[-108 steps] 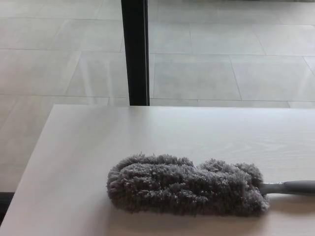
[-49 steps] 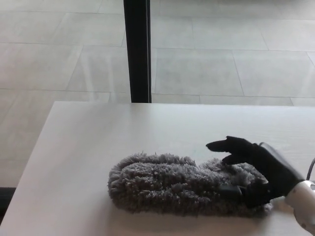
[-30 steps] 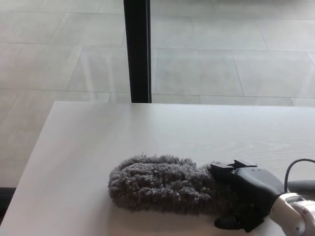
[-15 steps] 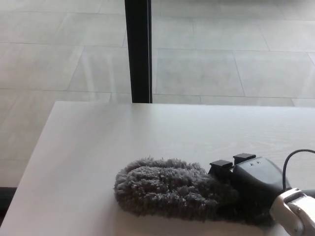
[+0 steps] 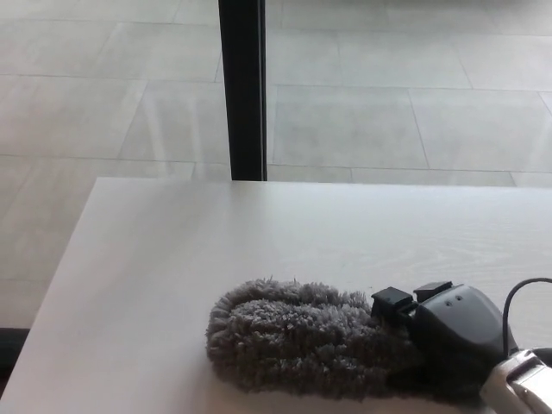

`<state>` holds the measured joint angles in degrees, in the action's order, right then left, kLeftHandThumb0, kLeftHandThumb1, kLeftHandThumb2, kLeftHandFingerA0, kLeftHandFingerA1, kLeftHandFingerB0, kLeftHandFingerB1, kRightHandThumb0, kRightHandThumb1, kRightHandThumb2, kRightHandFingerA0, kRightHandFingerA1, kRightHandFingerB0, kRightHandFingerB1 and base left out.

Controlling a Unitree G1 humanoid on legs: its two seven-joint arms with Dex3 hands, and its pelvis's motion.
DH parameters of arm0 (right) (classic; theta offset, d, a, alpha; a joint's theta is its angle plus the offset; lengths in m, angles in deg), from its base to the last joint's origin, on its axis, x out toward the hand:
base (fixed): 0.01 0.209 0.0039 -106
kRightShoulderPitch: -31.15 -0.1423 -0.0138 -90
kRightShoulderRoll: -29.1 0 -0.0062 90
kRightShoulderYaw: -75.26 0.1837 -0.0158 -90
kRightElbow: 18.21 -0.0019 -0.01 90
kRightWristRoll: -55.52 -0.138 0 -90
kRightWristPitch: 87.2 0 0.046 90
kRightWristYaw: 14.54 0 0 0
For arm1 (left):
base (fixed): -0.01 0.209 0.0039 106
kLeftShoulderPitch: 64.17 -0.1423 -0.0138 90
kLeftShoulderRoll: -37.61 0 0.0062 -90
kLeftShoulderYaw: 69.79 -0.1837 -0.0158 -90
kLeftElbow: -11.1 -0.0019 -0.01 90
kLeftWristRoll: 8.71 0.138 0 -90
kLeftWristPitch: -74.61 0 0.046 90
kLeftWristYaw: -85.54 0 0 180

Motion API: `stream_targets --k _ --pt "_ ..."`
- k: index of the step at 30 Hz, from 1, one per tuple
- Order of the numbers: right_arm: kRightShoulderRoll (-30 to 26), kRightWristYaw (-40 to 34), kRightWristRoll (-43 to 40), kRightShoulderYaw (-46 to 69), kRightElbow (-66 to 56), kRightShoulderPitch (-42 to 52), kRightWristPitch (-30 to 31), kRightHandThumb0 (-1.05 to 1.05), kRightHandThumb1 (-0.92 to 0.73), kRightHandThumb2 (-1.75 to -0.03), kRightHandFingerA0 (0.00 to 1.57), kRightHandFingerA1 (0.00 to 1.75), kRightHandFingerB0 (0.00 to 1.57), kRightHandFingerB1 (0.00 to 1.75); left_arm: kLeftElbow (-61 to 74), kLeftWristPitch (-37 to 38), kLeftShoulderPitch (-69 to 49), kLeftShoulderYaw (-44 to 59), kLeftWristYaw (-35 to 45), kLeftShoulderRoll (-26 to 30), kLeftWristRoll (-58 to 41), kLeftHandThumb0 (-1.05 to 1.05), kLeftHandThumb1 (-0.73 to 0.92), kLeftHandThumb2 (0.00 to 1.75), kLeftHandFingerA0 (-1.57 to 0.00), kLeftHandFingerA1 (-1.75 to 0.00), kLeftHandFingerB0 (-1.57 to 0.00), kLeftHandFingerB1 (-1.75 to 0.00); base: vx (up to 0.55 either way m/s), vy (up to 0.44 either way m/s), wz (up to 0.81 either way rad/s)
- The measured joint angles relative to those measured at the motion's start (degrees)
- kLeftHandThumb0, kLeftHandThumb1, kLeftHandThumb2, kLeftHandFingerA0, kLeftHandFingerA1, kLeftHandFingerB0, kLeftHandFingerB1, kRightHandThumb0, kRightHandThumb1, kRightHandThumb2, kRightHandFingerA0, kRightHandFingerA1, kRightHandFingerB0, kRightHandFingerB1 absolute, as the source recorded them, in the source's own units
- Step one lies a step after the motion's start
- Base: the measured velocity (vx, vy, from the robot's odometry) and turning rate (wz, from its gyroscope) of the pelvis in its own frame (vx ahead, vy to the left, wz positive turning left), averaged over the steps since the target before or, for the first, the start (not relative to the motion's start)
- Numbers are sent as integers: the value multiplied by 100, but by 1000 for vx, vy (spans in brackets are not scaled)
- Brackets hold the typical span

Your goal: The robot uses its right hand to pick up the duster kept in the middle of the desk and use it to wipe the desk by swiping its surface twice

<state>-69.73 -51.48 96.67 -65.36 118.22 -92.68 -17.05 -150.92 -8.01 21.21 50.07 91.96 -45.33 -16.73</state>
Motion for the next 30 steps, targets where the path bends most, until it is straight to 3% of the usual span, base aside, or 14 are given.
stream_targets --k 5,6,7,12,16,17,19,20,21,24,25,28,29,30 --pt "1 -568 167 -259 129 9 -83 -34 -67 -82 96 175 67 132 -14 0 9 6 45 0 -4 -46 67 60 -68 -58 -58 -50 0 0 0" --pt "2 -677 197 -311 149 8 -86 -30 -59 -86 122 169 73 129 -17 0 9 5 51 0 -3 -47 65 59 -70 -60 -58 -50 0 0 0" --pt "2 -782 226 -362 166 6 -87 -35 -63 -80 100 175 69 132 -20 0 10 3 58 0 -4 -45 66 58 -73 -59 -59 -49 0 0 0" --pt "18 -1345 448 -729 346 -61 -86 -35 -65 -92 93 175 74 151 -26 0 18 -3 119 0 -4 -47 68 60 -68 -56 -58 -46 0 0 0" --pt "58 -1705 597 -952 663 -151 -124 -32 -55 -87 123 167 85 125 -28 0 34 -2 201 2 -9 -46 66 60 -69 -56 -58 -47 0 0 0" --pt "65 -1771 626 -997 751 -180 -129 -45 -55 -103 123 136 84 106 -30 0 35 1 222 3 -13 -45 68 60 -68 -54 -57 -47 0 0 0" --pt "94 -1875 694 -1077 945 -214 -141 -45 -55 -103 123 136 84 106 -35 1 39 0 265 11 -17 -45 68 60 -68 -54 -57 -47 0 0 0" --pt "101 -1914 719 -1102 1018 -230 -145 -37 -65 -77 98 175 63 144 -35 1 43 -1 288 21 -18 -45 67 60 -68 -53 -57 -46 0 0 0" --pt "109 -1934 736 -1110 1094 -239 -148 -37 -65 -77 98 175 63 144 -36 1 45 -2 311 35 -20 -45 67 60 -68 -53 -57 -46 0 0 0" --pt "111 -1922 728 -1010 1340 -254 -149 -46 -61 -73 83 159 80 116 -34 1 42 -1 362 78 -23 -46 69 60 -67 -53 -58 -46 0 0 0" --pt "111 -1915 721 -961 1391 -257 -148 -40 -47 -95 112 129 84 101 -33 2 41 -2 372 78 -23 -47 70 61 -65 -52 -57 -45 0 0 0" --pt "115 -1899 672 -741 1553 -232 -120 -42 -48 -94 117 133 85 104 -33 2 25 -4 408 78 -22 -45 70 61 -67 -51 -56 -45 0 0 0" --pt "115 -1893 650 -659 1607 -225 -103 -33 -66 -67 88 175 75 132 -33 2 18 -3 414 78 -22 -44 72 61 -64 -53 -54 -45 0 0 0" --pt "117 -1862 588 -495 1672 -212 -72 -29 -68 -68 86 175 74 124 -33 2 8 -3 420 78 -22 -45 72 61 -64 -53 -54 -45 0 0 0"
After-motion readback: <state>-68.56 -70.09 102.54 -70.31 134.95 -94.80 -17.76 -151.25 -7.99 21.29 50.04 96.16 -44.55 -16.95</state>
